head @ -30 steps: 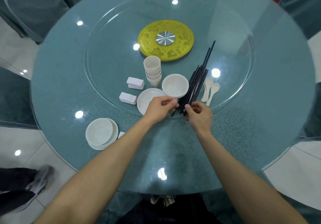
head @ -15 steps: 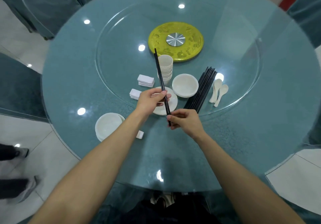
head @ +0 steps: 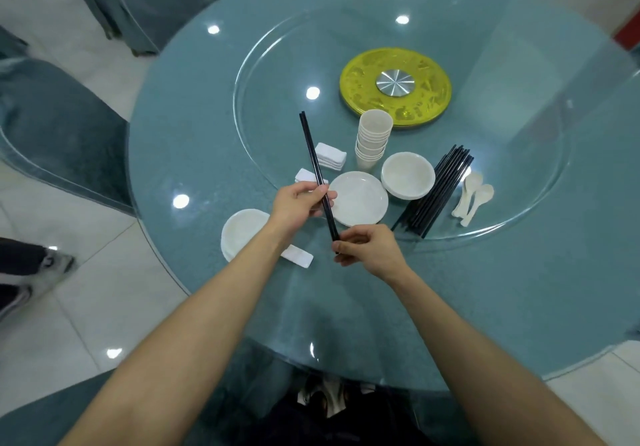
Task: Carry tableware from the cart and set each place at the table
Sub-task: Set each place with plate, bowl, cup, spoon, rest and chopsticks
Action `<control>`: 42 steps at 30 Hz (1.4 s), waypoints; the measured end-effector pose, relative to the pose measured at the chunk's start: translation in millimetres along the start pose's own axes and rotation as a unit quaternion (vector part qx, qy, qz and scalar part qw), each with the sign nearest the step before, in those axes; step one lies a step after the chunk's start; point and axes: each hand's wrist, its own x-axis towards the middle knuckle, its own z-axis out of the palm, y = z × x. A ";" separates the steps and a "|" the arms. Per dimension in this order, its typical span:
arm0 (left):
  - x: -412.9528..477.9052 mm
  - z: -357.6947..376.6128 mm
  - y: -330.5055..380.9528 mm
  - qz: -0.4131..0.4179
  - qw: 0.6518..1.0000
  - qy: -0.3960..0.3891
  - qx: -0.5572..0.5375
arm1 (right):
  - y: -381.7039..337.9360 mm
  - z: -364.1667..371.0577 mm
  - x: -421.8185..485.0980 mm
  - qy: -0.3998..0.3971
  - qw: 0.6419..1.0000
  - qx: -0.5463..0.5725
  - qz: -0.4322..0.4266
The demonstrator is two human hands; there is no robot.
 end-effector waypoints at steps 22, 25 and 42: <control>-20.7 -43.4 2.2 -0.019 0.998 0.024 -0.051 | -10.6 37.6 9.4 -0.062 0.997 -0.049 0.008; -24.9 -49.0 -2.7 -0.048 0.994 0.079 -0.049 | -11.3 46.7 10.7 -0.042 0.997 -0.060 0.000; -49.6 -59.5 -17.5 -0.027 0.971 0.201 0.129 | 4.8 84.5 -0.9 -0.063 0.986 -0.156 -0.003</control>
